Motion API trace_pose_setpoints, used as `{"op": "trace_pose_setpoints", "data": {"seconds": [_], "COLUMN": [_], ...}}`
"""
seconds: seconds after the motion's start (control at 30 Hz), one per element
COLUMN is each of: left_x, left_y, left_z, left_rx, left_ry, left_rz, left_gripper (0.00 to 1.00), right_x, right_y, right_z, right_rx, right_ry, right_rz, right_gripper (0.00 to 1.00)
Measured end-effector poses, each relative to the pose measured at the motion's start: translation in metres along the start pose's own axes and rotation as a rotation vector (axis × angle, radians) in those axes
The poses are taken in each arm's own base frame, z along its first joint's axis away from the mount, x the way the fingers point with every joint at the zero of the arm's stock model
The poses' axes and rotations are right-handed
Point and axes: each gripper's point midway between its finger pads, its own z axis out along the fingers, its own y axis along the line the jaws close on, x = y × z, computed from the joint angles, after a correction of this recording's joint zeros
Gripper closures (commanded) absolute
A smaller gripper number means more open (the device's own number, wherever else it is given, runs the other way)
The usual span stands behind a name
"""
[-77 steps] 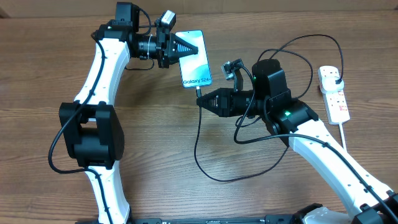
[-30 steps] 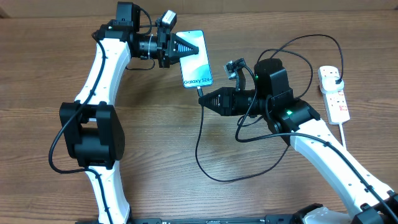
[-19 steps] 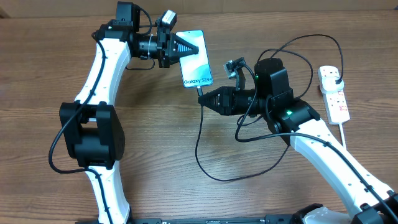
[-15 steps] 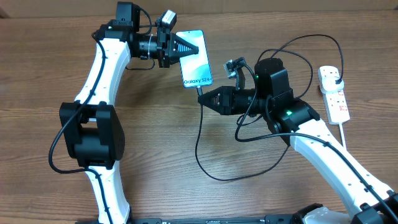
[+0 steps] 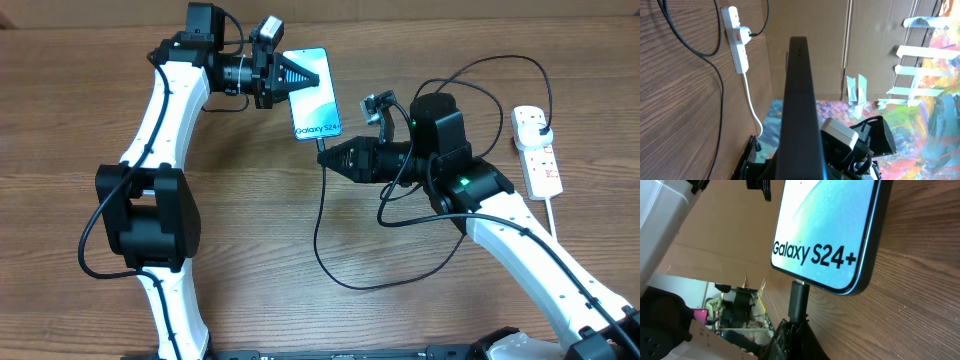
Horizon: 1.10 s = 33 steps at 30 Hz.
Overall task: Plug charger to phone and switch on socket
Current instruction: 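Open the right gripper and lower the phone with the left gripper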
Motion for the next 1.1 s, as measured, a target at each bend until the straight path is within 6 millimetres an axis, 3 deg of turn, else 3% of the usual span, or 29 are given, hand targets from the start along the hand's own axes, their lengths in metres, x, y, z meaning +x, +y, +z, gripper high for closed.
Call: {"op": "trace_pose_setpoints", "data": {"seconds": [0.13, 0.27, 0.33, 0.57, 0.87, 1.1], "left_x": [0.0, 0.0, 0.001, 0.003, 0.018, 0.017], "left_y": [0.0, 0.001, 0.003, 0.021, 0.094, 0.131], "left_z": [0.0, 0.001, 0.005, 0.013, -0.013, -0.028], "left_rx": [0.0, -0.005, -0.021, -0.123, -0.556, -0.714], "left_ry": [0.0, 0.001, 0.004, -0.005, -0.011, 0.014], "left_rz": [0.001, -0.003, -0.004, 0.006, -0.002, 0.03], "left_gripper": [0.95, 0.96, 0.96, 0.96, 0.96, 0.95], "right_x": [0.0, -0.003, -0.005, -0.002, 0.01, 0.023], "right_y": [0.0, -0.001, -0.005, -0.014, -0.045, -0.07], "right_z": [0.0, 0.0, -0.001, -0.002, -0.006, -0.014], "right_rx": [0.0, 0.008, 0.022, 0.063, 0.21, 0.337], "right_ry": [0.0, -0.015, -0.025, -0.021, -0.007, 0.007], "right_rz": [0.001, -0.006, 0.0, 0.03, 0.122, 0.186], "right_gripper": [0.95, 0.79, 0.65, 0.49, 0.43, 0.42]}}
